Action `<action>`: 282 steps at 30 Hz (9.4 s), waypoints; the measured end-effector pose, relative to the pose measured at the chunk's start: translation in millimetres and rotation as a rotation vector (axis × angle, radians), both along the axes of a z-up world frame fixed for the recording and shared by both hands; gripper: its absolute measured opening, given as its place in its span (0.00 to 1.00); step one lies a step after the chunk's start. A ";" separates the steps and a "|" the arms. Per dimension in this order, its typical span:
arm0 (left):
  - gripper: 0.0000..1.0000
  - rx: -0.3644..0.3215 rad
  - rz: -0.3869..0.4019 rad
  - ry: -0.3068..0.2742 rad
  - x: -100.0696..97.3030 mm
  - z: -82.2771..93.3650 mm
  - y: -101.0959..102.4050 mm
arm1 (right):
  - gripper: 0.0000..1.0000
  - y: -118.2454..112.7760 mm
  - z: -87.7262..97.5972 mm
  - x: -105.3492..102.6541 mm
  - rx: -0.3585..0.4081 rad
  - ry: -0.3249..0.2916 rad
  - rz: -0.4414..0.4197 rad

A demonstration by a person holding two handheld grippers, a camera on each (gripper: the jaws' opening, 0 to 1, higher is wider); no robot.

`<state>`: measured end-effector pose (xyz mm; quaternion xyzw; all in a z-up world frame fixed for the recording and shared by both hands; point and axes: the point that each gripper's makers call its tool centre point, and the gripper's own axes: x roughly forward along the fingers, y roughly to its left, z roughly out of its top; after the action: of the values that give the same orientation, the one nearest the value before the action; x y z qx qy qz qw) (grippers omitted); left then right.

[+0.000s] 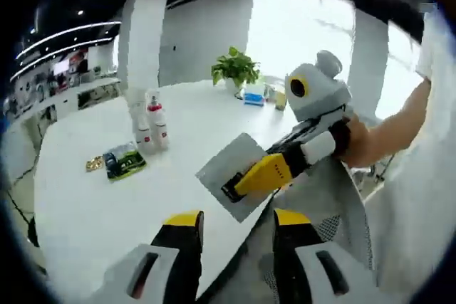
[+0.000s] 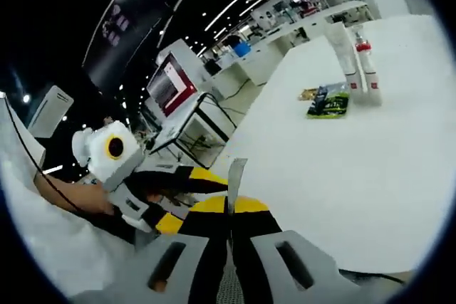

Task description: Arrange the skincare products in the storage area until every visible bottle or jar stands upright without overlapping.

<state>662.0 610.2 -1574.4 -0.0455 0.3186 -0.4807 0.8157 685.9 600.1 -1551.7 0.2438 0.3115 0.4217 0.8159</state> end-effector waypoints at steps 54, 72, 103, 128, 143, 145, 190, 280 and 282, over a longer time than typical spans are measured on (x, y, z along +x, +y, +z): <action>0.00 -0.628 0.190 0.392 2.7 64.3 26.9 | 0.02 32.7 54.8 7.2 0.290 0.012 0.048; 0.00 -0.621 0.179 0.434 21.8 57.7 25.7 | 0.00 17.2 46.9 35.0 0.331 0.043 -0.031; 0.03 -0.653 0.223 0.464 33.7 53.9 28.1 | 0.00 22.0 41.9 25.0 0.312 0.040 -0.047; 0.00 -0.674 0.285 0.548 30.3 43.7 50.0 | 0.07 14.0 45.8 32.0 0.342 0.001 -0.098; 0.00 -0.702 0.328 0.560 53.6 41.6 60.7 | 0.50 -17.0 8.1 41.6 -0.052 -0.201 -0.186; 0.00 -0.709 0.350 0.562 61.7 40.4 64.8 | 0.56 -16.9 4.0 43.2 -0.137 -0.251 -0.178; 0.01 -0.381 0.575 0.665 281.5 -80.7 117.4 | 0.28 -41.9 -72.7 39.2 -0.736 -0.422 -0.003; 0.01 -0.112 0.588 0.799 307.5 -130.0 102.1 | 0.25 -45.8 -81.8 38.2 -0.763 -0.375 0.009; 0.02 -0.103 0.590 0.800 307.1 -131.5 103.0 | 0.25 -45.8 -81.7 38.3 -0.764 -0.376 0.009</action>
<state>969.1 713.2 -1705.9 -0.3549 0.5559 -0.1897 0.7274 724.2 554.3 -1633.4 -0.1587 0.2921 0.3168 0.8883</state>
